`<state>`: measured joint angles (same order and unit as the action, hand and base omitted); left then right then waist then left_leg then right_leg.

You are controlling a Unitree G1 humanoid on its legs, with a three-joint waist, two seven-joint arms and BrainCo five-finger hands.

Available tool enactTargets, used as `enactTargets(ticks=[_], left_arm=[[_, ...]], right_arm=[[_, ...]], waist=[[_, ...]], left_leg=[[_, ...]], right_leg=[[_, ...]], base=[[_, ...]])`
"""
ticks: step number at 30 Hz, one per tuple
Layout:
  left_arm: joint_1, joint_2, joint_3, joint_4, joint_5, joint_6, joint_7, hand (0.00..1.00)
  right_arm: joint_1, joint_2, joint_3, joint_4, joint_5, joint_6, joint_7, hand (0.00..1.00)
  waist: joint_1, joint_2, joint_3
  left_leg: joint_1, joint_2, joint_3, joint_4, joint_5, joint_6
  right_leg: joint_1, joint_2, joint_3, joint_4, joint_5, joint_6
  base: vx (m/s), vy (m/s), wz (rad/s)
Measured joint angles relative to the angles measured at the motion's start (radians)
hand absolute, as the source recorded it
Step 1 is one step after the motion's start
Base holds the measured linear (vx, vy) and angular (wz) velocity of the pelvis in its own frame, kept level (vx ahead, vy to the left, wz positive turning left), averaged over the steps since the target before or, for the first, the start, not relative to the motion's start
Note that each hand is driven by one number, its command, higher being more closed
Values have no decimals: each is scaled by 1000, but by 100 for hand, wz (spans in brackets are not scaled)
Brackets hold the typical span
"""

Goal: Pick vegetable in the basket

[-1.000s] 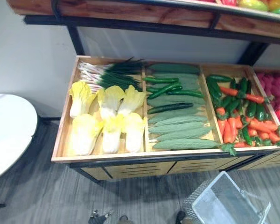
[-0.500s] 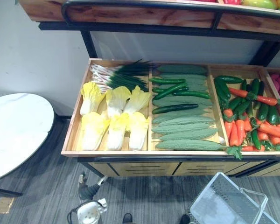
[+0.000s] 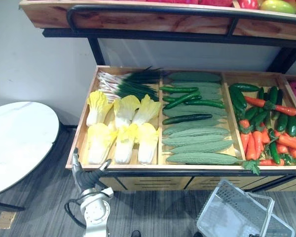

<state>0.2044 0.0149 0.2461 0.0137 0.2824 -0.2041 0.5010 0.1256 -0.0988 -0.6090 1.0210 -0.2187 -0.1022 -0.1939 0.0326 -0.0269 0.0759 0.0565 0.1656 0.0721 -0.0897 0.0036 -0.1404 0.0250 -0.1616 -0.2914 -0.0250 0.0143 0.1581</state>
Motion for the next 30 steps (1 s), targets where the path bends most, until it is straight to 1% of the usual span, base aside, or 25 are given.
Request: enactTargets(ticks=[3, 5, 7, 9, 10, 11, 14, 18, 20, 24, 27, 30], left_arm=[[-55, 26, 18, 12, 10, 17, 18, 0], [-108, 40, 61, 47, 12, 38, 46, 0], [-130, 49, 90, 64, 16, 48, 56, 0], [-159, 82, 111, 104, 39, 76, 77, 0], [-162, 83, 114, 108, 41, 80, 80, 0], [-172, 91, 133, 120, 46, 99, 86, 0], [-179, 109, 152, 123, 47, 122, 86, 0], [-224, 121, 174, 178, 48, 145, 85, 0], [-251, 141, 173, 213, 48, 168, 82, 0], [-300, 191, 173, 269, 48, 174, 66, 0], [-355, 239, 172, 348, 48, 189, 41, 0], [-395, 269, 153, 384, 48, 201, 30, 0]], right_arm=[[-8, -2, 5, 8, -1, 1, 1, 100], [-16, -3, 14, 8, -10, 3, 1, 100], [-21, -6, 28, 8, -19, 3, 1, 100], [-29, -6, 30, 8, -20, 3, 2, 100], [-29, -6, 30, 8, -20, 3, 2, 100], [-31, -6, 30, 8, -21, 5, 2, 100], [-38, -7, 30, 9, -22, 8, 2, 100], [-56, -19, 30, 14, -49, 10, 4, 100], [-73, -34, 36, 14, -59, 10, 5, 100], [-97, -52, 42, 14, -60, 11, 7, 100], [-114, -71, 69, 14, -60, 11, 10, 100], [-134, -84, 72, 14, -60, 10, 13, 100]], waist=[[-1, -1, 0], [-3, -3, 0], [-3, -6, 1], [-5, -12, 1], [-6, -13, 0], [-7, -17, 1], [-7, -23, 8], [-5, -25, 11], [-4, -23, 36], [-4, -22, 69], [-2, -18, 81], [-2, -18, 114]], left_leg=[[-1, 1, 4, 0, 0, 0], [-3, 0, 14, 0, 0, 0], [-10, 0, 26, 1, 0, 0], [-34, -2, 27, 6, 0, 1], [-35, -2, 27, 6, 0, 1], [-37, -3, 28, 6, 0, 1], [-38, -6, 29, 5, 0, 1], [-57, -9, 28, 6, 0, 2], [-60, -12, 27, 7, 0, 3], [-82, -17, 24, 19, 1, 3], [-109, -23, 25, 29, 0, 6], [-116, -31, 24, 44, 0, 6]], right_leg=[[-4, 2, 4, -2, 2, -2], [-12, 3, 17, -8, 9, -2], [-25, 3, 26, -9, 16, -4], [-48, 2, 29, -11, 22, -6], [-50, 2, 29, -11, 23, -5], [-54, 2, 33, -11, 24, -5], [-57, 0, 38, -11, 24, -5], [-76, -2, 40, -10, 24, -4], [-79, -5, 41, -10, 25, -3], [-96, -10, 42, -6, 26, -2], [-127, -16, 49, 6, 26, -2], [-131, -25, 53, 12, 26, -2]], base=[[-16, 1, -5], [-41, 3, -14], [-40, 6, -17], [-45, 5, -8], [-21, 2, -4], [3, 3, -5], [2, 1, -2], [0, 0, 0], [0, 0, 0], [0, 1, 1], [3, 2, -2], [-1, 3, -1]])
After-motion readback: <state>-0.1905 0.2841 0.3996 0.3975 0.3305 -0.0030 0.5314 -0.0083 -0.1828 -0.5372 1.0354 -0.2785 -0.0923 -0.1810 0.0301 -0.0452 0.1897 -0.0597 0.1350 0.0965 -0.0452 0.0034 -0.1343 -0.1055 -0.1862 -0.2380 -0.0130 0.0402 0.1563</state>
